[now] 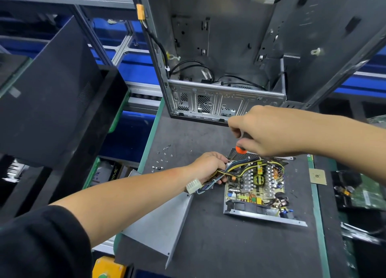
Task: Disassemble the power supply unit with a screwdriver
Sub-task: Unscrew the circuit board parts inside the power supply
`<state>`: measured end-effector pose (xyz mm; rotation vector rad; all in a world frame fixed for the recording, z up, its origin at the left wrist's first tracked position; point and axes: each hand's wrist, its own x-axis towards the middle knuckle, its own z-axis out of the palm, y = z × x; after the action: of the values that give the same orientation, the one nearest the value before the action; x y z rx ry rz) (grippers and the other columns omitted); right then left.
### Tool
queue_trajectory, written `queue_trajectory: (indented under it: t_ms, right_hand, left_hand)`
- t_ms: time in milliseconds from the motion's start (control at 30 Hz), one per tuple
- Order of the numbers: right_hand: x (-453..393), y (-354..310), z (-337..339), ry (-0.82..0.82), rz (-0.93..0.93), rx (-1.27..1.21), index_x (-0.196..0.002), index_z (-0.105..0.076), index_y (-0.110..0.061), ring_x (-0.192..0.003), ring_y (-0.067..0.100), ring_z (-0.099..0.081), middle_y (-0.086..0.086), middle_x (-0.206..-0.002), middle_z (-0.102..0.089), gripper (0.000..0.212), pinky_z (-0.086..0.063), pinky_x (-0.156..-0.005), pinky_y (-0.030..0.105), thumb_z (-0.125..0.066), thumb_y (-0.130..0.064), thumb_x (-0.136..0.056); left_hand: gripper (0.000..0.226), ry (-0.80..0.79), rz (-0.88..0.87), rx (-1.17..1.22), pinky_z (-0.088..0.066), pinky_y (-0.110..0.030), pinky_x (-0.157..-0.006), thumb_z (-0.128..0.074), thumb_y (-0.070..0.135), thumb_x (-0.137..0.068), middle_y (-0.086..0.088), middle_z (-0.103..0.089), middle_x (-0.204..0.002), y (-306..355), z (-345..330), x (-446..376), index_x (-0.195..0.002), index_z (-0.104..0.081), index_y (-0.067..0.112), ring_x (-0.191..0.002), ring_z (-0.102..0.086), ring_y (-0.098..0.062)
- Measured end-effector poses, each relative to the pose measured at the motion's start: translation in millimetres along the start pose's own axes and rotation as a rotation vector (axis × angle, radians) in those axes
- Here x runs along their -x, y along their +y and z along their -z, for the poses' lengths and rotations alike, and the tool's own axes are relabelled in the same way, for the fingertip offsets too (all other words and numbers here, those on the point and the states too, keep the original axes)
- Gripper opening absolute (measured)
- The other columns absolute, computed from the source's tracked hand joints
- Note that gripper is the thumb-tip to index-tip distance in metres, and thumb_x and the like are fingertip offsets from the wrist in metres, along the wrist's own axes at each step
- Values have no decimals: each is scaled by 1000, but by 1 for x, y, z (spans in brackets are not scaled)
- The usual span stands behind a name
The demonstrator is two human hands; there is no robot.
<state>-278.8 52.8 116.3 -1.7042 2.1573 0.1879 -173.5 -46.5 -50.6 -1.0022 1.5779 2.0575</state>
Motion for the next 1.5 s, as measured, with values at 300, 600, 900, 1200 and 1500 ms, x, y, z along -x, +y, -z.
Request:
queue_trajectory:
  t_ms: [300,600,900,1200,1500]
  right_hand:
    - [-1,1,1,11,-51,-162,-90,-57,-28,-68,3,-50,-14,-71,-53,16,-37,-54,24,-70,-37,-84]
    - [5,7,6,-125,-15,-64,-92,-54,-27,-84,17,-56,-8,-89,-61,17,-51,-72,37,-67,-26,-83]
    - [4,8,5,-70,-103,-2,-91,-53,-23,-69,13,-50,-7,-75,-44,22,-36,-55,32,-49,-44,-97]
    - [7,8,3,-75,-126,-43,-88,-53,-26,-77,20,-55,-9,-75,-46,16,-44,-62,35,-52,-40,-94]
    - [10,3,-3,-28,-110,16,-90,-54,-23,-67,15,-50,-6,-75,-49,14,-37,-53,30,-55,-37,-91]
  left_hand:
    - [21,22,6,-61,-45,-21,-37,-43,-12,-82,-16,-58,-71,5,0,1,-90,-54,4,-38,-56,-15]
    - [16,36,-7,-138,-49,-27,-51,-49,2,-66,-15,-63,-59,5,3,1,-75,-61,8,-49,-59,-25]
    - [15,143,-107,-342,-53,-29,-68,-64,3,-78,-3,-65,-69,10,6,-2,-77,-64,18,-62,-61,-17]
    - [16,280,-297,-516,-49,-17,-67,-68,4,-74,8,-69,-69,10,6,-1,-78,-77,17,-70,-63,-8]
    - [29,169,-312,-647,-47,-16,-82,-57,3,-75,-1,-75,-94,12,6,4,-94,-78,12,-91,-65,-8]
